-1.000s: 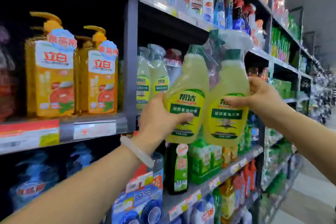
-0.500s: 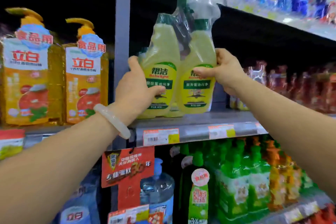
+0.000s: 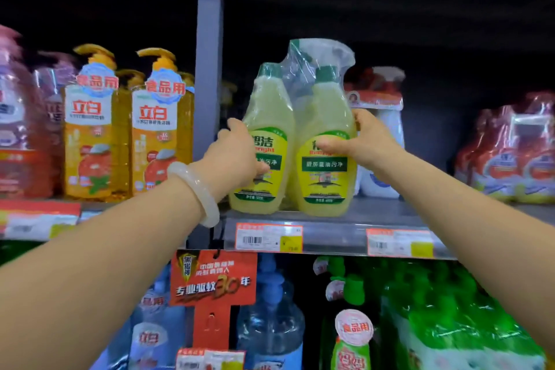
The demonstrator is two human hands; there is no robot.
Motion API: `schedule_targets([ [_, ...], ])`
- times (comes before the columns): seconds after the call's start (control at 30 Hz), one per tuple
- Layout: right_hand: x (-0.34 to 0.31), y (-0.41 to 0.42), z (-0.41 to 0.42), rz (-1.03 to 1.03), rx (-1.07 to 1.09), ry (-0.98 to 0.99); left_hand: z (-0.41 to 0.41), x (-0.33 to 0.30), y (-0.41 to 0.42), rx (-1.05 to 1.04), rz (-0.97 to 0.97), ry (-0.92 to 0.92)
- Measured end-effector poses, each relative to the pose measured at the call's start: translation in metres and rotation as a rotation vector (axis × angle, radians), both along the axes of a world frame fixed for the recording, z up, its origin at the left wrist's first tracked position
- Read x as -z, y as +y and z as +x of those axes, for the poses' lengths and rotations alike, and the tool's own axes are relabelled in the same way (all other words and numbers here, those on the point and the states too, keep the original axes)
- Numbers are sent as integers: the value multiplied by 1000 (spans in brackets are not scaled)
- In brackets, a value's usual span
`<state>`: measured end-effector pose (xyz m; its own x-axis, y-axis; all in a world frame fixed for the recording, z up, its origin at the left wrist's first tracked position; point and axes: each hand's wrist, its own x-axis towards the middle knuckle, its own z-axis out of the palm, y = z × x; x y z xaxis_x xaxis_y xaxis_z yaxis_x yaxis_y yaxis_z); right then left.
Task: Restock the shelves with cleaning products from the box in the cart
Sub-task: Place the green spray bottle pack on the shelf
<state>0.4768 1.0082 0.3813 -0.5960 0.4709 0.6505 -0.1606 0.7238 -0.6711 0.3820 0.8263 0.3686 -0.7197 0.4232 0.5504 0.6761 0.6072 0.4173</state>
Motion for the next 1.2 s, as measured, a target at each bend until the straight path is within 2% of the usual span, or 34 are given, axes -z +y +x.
schedule_targets([
  [0.07,5,1,-1,24,7,-136,7,3,2,-33,-89,-16],
  [0.17,22,6,-3,76,37,-248,12,16,3,-90,-183,63],
  [0.4,38,2,10,77,61,-190,8,23,7,-111,-184,142],
  [0.53,39,2,10,66,67,-195,8,25,9,-151,-227,126],
  [0.63,41,0,5,73,93,-195,5,33,15,-275,-354,282],
  [0.77,43,-2,2,74,127,-206,14,43,20,-298,-437,402],
  [0.83,43,0,1,69,119,-196,14,47,18,-268,-424,403],
  [0.97,46,1,0,79,117,-191,9,52,10,-187,-228,306],
  [1.2,50,-2,4,64,168,-208,9,54,4,-128,-162,279],
])
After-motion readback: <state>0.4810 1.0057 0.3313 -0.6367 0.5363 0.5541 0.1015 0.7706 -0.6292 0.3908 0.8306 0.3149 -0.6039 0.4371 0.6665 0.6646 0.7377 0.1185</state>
